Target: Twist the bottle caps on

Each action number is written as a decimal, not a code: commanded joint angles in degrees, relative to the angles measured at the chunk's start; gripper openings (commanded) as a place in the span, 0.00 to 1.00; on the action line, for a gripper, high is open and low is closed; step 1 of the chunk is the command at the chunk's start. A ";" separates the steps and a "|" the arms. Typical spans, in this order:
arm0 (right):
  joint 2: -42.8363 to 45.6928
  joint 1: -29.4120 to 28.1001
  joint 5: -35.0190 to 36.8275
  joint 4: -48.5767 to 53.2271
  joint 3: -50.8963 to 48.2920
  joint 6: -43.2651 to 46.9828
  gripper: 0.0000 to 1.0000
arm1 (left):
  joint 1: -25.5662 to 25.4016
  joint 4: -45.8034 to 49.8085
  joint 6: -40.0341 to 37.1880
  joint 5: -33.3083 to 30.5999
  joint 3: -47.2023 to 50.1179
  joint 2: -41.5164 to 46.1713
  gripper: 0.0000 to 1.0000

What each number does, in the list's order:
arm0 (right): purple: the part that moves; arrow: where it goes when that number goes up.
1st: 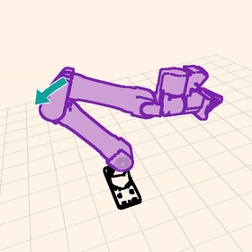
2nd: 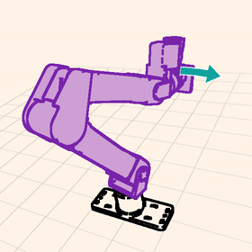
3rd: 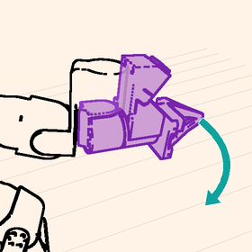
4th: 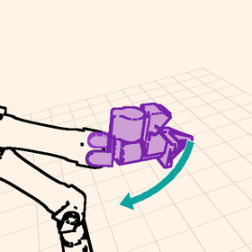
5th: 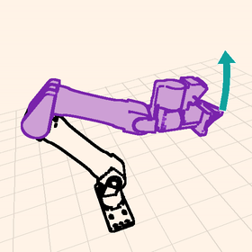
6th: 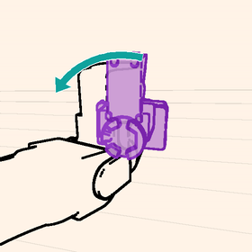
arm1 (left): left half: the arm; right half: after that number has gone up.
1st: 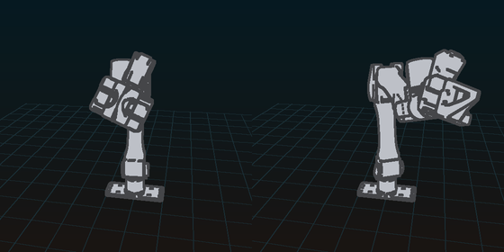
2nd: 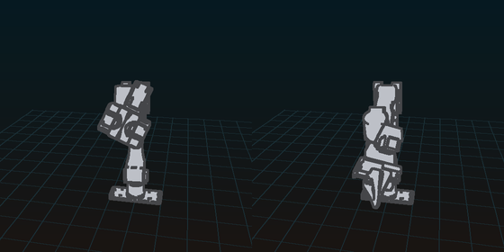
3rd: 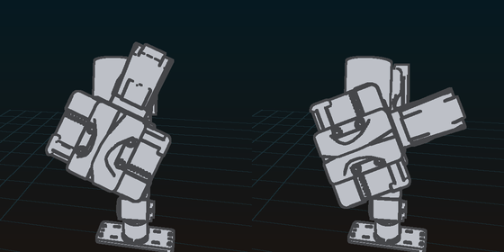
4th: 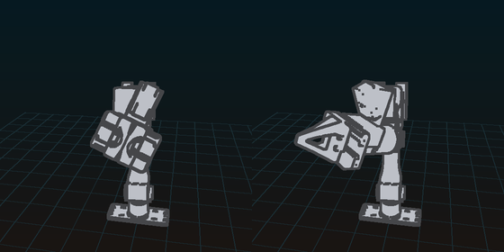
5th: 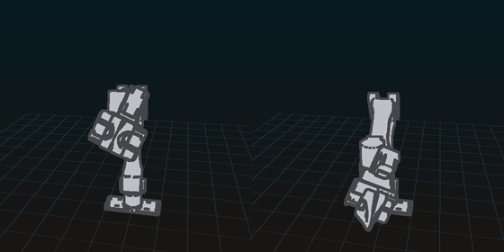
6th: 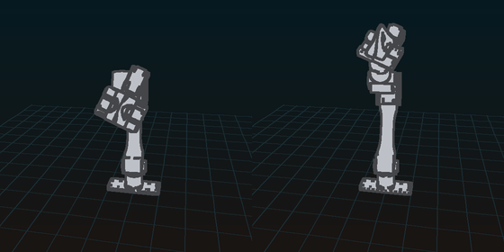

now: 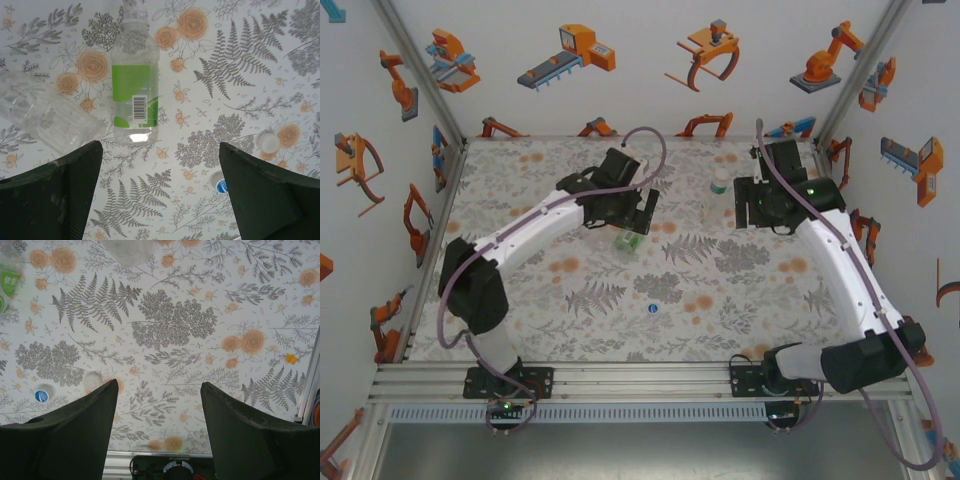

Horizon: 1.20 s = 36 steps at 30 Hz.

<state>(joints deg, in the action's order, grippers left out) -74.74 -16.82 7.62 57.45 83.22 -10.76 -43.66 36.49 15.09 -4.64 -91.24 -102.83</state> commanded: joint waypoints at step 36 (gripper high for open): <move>6.10 0.46 -0.32 -0.32 -6.40 -0.72 0.61 | 3.13 11.94 -0.94 1.91 -16.53 -27.02 0.83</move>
<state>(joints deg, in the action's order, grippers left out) -68.71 -16.73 7.29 57.12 77.30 -10.74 -40.21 46.37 14.79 -1.37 -106.02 -128.79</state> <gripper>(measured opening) 0.611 0.832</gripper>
